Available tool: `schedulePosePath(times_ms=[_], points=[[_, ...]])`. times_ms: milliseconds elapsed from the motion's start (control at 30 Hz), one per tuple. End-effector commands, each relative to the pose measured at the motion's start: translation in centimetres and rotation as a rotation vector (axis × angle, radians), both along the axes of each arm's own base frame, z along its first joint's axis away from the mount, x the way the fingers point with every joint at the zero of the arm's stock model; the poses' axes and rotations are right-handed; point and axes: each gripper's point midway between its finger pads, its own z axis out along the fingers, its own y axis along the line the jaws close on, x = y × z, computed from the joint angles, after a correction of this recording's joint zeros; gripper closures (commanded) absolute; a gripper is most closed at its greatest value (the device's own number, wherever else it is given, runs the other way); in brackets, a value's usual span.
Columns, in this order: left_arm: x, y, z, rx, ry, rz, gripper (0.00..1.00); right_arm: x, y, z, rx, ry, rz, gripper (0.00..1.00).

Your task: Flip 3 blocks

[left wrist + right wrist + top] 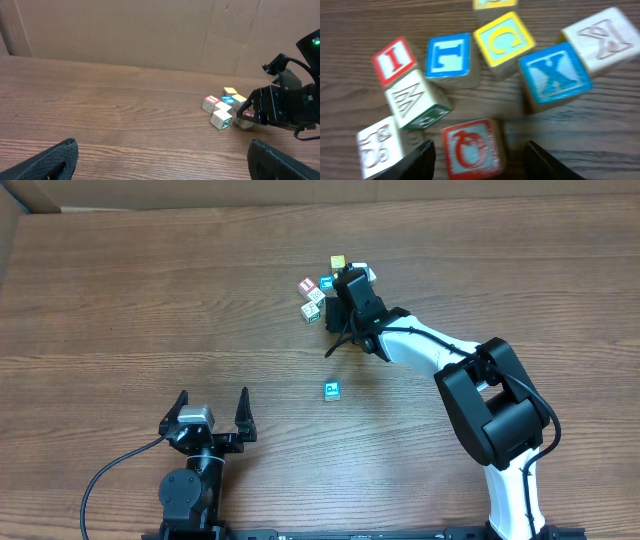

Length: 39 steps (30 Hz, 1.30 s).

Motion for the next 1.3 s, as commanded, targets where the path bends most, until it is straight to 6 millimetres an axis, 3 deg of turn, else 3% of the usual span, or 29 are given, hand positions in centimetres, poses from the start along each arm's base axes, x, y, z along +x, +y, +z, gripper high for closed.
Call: schedulePosePath(times_ms=[0,167,267,333,433,567,700,800,867,933,1067,1267], points=[[0.0,-0.3,0.1,0.021,-0.007,-0.016,0.0,0.5,-1.5,-1.6,-0.08,-0.016,-0.039,0.45],[0.0,-0.3,0.1,0.021,-0.007,-0.016,0.0,0.4,-1.6,-3.5,-0.094,-0.002,-0.033,0.45],[0.0,-0.3,0.1,0.021,-0.007,-0.016,0.0,0.5,-1.5,-3.0,-0.098,-0.011,-0.024,0.63],[0.0,-0.3,0.1,0.021,-0.007,-0.016,0.0,0.7,-1.4,-1.5,-0.088,-0.025,-0.026,0.69],[0.0,-0.3,0.1,0.021,-0.007,-0.016,0.0,0.5,-1.3,2.8,-0.067,-0.048,-0.022,0.69],[0.0,-0.3,0.1,0.021,-0.007,-0.016,0.0,-1.1,-1.4,11.2,-0.004,-0.093,0.004,0.69],[0.0,-0.3,0.1,0.021,-0.007,-0.016,0.0,-4.8,-1.2,18.9,0.115,-0.116,0.094,0.68],[0.0,-0.3,0.1,0.021,-0.007,-0.016,0.0,-8.2,-2.1,21.3,0.144,-0.062,0.126,0.68],[0.0,-0.3,0.1,0.021,-0.007,-0.016,0.0,-10.1,-3.1,21.4,0.144,0.001,0.102,0.68],[0.0,-0.3,0.1,0.021,-0.007,-0.016,0.0,-11.8,-4.2,20.3,0.122,0.092,0.068,0.68],[0.0,-0.3,0.1,0.021,-0.007,-0.016,0.0,-15.2,-6.1,15.5,0.063,0.318,-0.023,0.68],[0.0,-0.3,0.1,0.021,-0.007,-0.016,0.0,-16.9,-6.1,10.3,0.04,0.438,-0.011,0.68]])
